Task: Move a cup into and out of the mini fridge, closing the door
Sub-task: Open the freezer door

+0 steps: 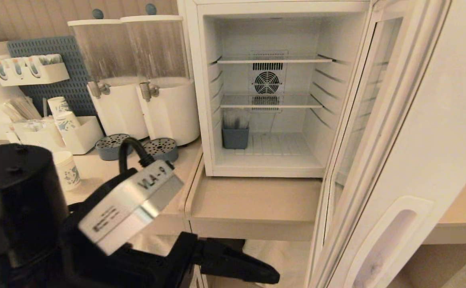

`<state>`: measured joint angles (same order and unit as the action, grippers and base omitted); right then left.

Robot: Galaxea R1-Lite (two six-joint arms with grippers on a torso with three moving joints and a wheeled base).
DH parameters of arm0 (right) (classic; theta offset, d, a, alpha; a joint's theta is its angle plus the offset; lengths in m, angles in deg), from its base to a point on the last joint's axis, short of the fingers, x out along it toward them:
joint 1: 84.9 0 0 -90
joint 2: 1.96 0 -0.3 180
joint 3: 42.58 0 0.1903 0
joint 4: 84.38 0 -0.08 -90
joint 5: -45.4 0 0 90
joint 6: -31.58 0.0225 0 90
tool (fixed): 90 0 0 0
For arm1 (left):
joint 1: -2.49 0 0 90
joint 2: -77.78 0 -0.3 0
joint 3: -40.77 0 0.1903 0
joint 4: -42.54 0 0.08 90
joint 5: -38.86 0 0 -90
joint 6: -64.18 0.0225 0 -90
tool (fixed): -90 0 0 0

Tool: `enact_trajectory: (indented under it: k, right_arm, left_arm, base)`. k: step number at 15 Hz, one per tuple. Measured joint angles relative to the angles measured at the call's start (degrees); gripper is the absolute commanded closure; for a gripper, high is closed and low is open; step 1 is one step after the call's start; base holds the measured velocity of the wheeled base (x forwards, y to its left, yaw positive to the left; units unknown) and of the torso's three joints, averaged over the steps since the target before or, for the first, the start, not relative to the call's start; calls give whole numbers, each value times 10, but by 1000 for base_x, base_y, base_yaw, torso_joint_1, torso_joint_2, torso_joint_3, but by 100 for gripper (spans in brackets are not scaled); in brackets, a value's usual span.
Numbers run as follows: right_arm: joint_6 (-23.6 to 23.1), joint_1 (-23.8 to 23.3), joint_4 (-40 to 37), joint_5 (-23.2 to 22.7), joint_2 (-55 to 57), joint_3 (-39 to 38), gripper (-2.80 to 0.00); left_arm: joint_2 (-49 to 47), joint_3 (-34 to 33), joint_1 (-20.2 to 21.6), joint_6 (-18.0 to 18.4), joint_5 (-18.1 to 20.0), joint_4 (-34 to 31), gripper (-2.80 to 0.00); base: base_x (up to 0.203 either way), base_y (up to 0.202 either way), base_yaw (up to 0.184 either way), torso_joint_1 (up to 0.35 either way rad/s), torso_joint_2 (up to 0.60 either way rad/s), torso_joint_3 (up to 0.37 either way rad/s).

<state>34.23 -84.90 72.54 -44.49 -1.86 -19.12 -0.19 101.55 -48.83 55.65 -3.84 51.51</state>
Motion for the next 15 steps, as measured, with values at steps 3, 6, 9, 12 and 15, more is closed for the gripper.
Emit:
enact_trajectory:
  k: [3, 6, 9, 12, 15]
  right_arm:
    - [0, 0, 0, 0, 0, 0, 0]
    - [0, 0, 0, 0, 0, 0, 0]
    - [0, 0, 0, 0, 0, 0, 0]
    - [0, 0, 0, 0, 0, 0, 0]
    - [1, 0, 0, 0, 0, 0, 0]
  left_arm:
    - [-53, 23, 6, 5, -3, 32, -280]
    - [-85, 33, 10, 6, -23, 35, -280]
    - [-112, 41, 26, 18, -57, 34, -280]
    - [-129, 46, 31, 20, -57, 35, -280]
    - [-154, 69, 29, 21, -55, 35, -280]
  base:
    - [0, 0, 0, 0, 0, 0]
    - [0, 0, 0, 0, 0, 0]
    - [0, 0, 0, 0, 0, 0]
    - [0, 0, 0, 0, 0, 0]
    - [0, 0, 0, 0, 0, 0]
